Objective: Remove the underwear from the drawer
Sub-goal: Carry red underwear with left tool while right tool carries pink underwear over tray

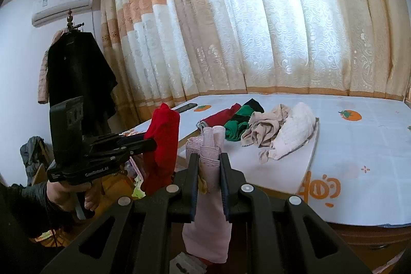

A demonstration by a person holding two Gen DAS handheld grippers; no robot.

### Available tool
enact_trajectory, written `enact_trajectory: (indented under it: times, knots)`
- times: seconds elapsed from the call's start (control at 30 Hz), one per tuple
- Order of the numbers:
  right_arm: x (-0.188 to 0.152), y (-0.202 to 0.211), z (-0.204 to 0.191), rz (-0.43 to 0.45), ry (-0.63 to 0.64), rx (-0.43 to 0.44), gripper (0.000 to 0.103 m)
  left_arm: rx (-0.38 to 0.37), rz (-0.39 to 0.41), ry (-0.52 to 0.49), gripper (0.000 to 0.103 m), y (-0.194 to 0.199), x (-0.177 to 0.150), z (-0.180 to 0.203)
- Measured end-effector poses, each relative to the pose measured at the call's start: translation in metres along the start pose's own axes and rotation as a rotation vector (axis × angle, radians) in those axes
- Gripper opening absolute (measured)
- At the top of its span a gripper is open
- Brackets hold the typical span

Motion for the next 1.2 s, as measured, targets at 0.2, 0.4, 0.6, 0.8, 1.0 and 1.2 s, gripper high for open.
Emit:
enact_trajectory:
  times: [0.2, 0.4, 0.6, 0.8, 1.0, 1.2]
  knots:
    - [0.017, -0.006, 0.010, 0.009, -0.008, -0.002, 0.017, -0.010, 0.001, -0.016, 0.021, -0.009, 0.020, 0.005]
    - [0.039, -0.012, 0.019, 0.015, 0.007, -0.006, 0.017, -0.016, -0.003, -0.029, 0.020, -0.021, 0.037, 0.008]
    - [0.052, -0.021, 0.029, 0.016, 0.012, -0.014, 0.017, -0.019, -0.014, -0.026, 0.019, -0.034, 0.051, 0.007]
    - [0.057, -0.034, 0.038, 0.000, 0.008, -0.017, 0.017, -0.015, -0.029, -0.017, 0.019, -0.049, 0.063, 0.003]
    - [0.066, -0.045, 0.054, -0.004, -0.002, -0.039, 0.017, -0.011, -0.034, -0.003, 0.019, -0.065, 0.073, 0.000]
    - [0.076, -0.064, 0.076, -0.017, -0.022, -0.062, 0.017, -0.006, -0.057, -0.002, 0.019, -0.091, 0.081, -0.002]
Point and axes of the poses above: each gripper's, at about its wrist camera, not at the fingertips, and y roughly against the way its jaws point, z to its right, x to its top, the point moved 8 cm from there along -y, roughly the way its jaws point, and after that the axes turned 14 degrees about y, right-handed, at the moved point
